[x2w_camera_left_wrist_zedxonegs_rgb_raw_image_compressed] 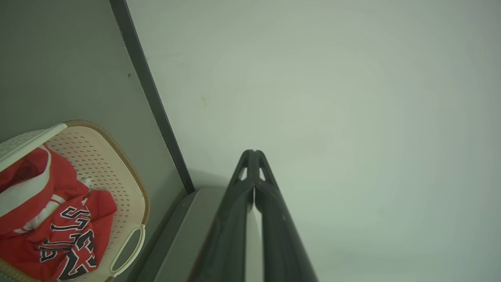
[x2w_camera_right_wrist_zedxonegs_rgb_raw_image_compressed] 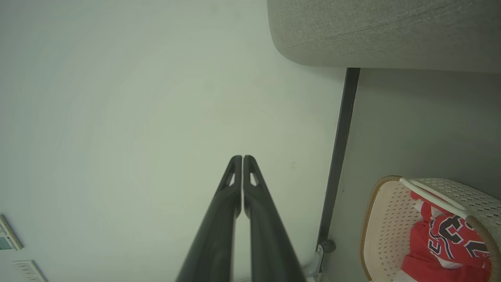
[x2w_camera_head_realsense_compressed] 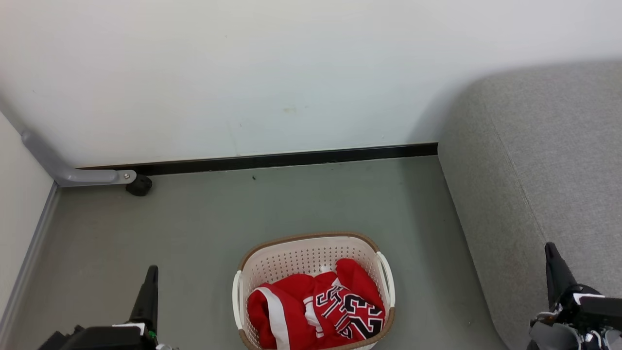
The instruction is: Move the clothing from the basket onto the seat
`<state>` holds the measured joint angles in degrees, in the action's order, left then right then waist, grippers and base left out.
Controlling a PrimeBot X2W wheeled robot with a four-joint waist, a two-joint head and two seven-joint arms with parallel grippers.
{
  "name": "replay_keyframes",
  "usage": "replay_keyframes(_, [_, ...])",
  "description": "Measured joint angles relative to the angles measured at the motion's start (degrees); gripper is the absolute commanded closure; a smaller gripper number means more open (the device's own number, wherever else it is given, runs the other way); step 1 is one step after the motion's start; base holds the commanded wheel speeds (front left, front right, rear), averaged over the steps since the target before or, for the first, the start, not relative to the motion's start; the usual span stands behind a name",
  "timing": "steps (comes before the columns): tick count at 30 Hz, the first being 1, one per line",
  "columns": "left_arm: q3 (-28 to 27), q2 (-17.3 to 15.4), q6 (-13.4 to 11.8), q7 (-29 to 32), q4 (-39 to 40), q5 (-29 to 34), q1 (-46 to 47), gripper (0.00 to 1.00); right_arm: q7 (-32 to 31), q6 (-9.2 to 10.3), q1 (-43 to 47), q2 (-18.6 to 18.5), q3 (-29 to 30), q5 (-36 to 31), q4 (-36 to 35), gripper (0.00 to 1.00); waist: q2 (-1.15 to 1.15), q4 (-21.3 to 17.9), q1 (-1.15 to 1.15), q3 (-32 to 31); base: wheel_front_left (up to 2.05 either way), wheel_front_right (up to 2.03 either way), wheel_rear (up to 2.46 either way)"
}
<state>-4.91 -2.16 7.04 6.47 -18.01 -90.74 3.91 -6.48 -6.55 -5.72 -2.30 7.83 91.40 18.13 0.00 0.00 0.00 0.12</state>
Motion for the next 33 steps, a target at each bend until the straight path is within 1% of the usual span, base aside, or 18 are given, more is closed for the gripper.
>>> replay_keyframes(6, [0.3, 0.53, -0.04, -0.09, -2.08, 0.0, -2.08, 0.0, -0.01, 0.02, 1.88, 0.77, -0.26, -0.02, 2.11, 0.0, 0.0, 0.0, 0.0, 0.03, 0.0, 0.0, 0.0])
replay_keyframes(15, [1.53, 0.52, -0.04, -1.65, -2.18, 0.8, -1.73, 0.0, 0.01, 0.02, 1.29, 0.58, -1.08, -0.89, 2.13, 0.0, 0.0, -0.07, 0.0, 0.11, 0.0, 0.0, 0.0])
replay_keyframes(22, [2.92, 0.37, -0.04, -3.18, -2.72, 2.96, -0.79, 0.0, 0.57, 0.01, 0.03, -0.18, -2.41, -2.98, 2.31, 0.0, 0.0, -0.13, 0.0, 0.18, 0.0, 0.0, 0.0])
replay_keyframes(31, [3.97, 0.24, -0.07, -5.19, -3.78, 9.48, 0.05, 0.0, 2.56, 0.01, -1.59, -2.08, -5.49, -7.88, 2.91, 0.0, 0.0, -0.18, 0.0, 0.2, 0.0, 0.0, 0.0])
replay_keyframes(33, [3.99, 0.23, -0.55, -5.72, -3.87, 10.61, 0.47, 0.0, 2.97, 0.01, -2.02, -2.59, -6.24, -8.9, 2.99, 0.0, 0.0, -0.19, 0.0, 0.19, 0.0, 0.0, 0.0])
